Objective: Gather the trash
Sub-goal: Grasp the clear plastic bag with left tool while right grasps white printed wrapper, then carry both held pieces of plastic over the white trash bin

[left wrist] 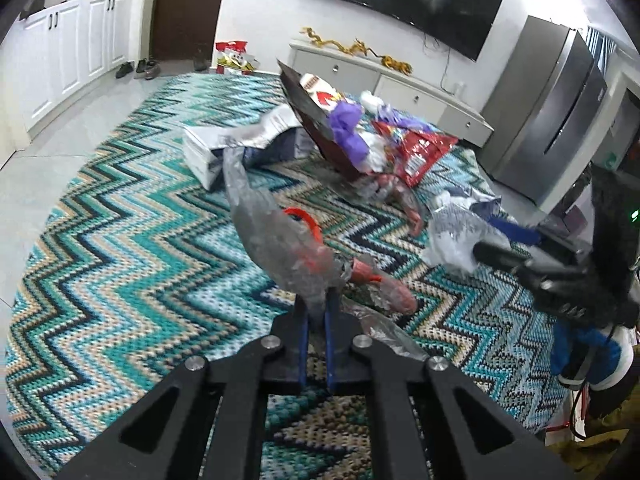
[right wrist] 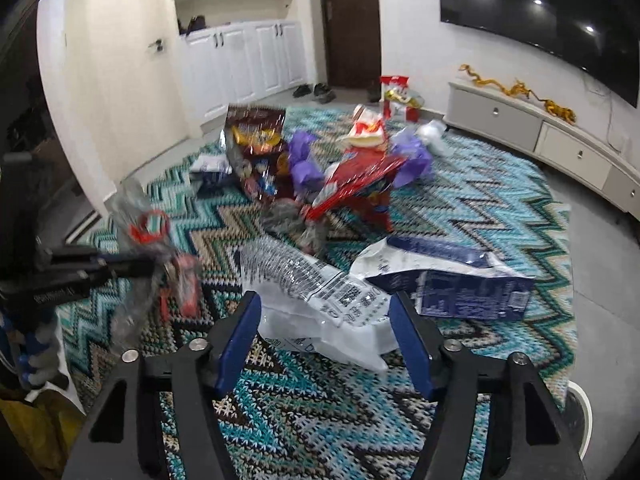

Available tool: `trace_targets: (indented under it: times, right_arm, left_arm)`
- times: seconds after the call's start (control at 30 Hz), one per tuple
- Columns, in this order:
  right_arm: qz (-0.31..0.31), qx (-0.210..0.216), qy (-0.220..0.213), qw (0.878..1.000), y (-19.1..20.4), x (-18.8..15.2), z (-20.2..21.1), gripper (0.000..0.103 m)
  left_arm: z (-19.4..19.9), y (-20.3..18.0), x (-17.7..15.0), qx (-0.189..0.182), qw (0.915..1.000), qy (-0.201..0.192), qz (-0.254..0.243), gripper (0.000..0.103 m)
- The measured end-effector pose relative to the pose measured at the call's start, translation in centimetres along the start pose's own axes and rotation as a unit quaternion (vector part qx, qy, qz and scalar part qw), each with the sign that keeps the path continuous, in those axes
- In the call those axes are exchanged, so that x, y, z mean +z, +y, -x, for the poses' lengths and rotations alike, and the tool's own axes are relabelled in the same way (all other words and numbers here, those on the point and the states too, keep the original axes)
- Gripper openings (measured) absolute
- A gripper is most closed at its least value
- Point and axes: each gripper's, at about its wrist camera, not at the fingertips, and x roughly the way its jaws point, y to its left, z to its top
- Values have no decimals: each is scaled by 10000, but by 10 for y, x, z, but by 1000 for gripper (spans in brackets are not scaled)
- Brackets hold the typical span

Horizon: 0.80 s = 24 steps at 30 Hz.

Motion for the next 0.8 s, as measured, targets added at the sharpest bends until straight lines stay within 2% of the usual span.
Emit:
trace_targets:
  times: [0.07,0.13,0.23,0.3,0.33,0.63,0.8]
  right_arm:
    - [29,-19,48,10000,1,-1,-5,53]
    - [-13,37,10,10000,-1,0,-2,27]
    - [-104,134,-47,9998,-5,-1,8,14]
    - [-178,200,-88,9996,-6,-4,15,10]
    - [-236,217,-145,9994,-7,-7,21,2]
    - [-649,116,-744,9950,-24,-22,75,1]
    - [-1036,-408,-1100,9877,-63,-40,123,1]
  left_arm:
    - [5,3,2,40,10000,-67,26,6]
    - [9,3,3,81,9999,-130,27,6]
    - [20,1,2,115,9996,-243,2,6]
    - [27,-2,2,155,9994,-315,-33,6]
    - [30,-4,3,171,9992,-345,-40,6]
    - [45,-34,8,186,9981,-460,-355,6]
    - [35,-81,26,-61,9953,-416,-872,6]
